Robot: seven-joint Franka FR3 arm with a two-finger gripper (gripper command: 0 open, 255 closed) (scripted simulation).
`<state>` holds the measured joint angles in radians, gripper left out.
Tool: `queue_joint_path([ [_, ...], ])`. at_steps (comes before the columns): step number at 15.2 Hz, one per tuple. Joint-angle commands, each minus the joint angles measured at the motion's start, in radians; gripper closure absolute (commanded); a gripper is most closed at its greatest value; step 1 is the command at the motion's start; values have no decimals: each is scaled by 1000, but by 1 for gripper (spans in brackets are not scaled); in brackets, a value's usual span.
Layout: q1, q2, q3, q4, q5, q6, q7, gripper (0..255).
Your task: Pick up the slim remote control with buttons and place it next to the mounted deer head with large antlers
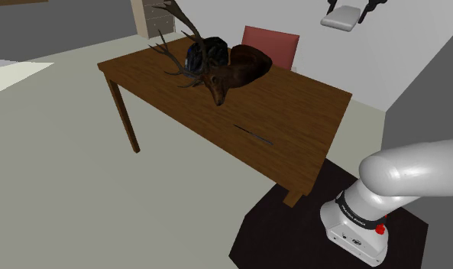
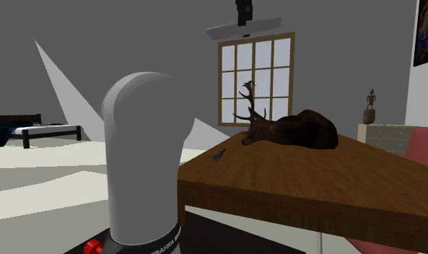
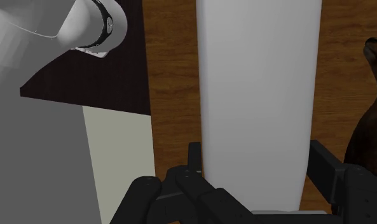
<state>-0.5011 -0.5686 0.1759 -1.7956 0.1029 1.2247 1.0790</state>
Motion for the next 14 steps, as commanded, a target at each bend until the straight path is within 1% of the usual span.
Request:
queue_joint_path([
  [1, -1, 16, 0, 44, -1, -29, 3, 255],
  [3, -2, 33, 1, 85, -3, -52, 5, 255],
  [8, -7, 218, 58, 240, -14, -21, 62, 255],
  [13, 2, 425, 118, 447, -54, -24, 127, 255],
  [14, 2, 414, 115, 419, -52, -7, 124, 255],
])
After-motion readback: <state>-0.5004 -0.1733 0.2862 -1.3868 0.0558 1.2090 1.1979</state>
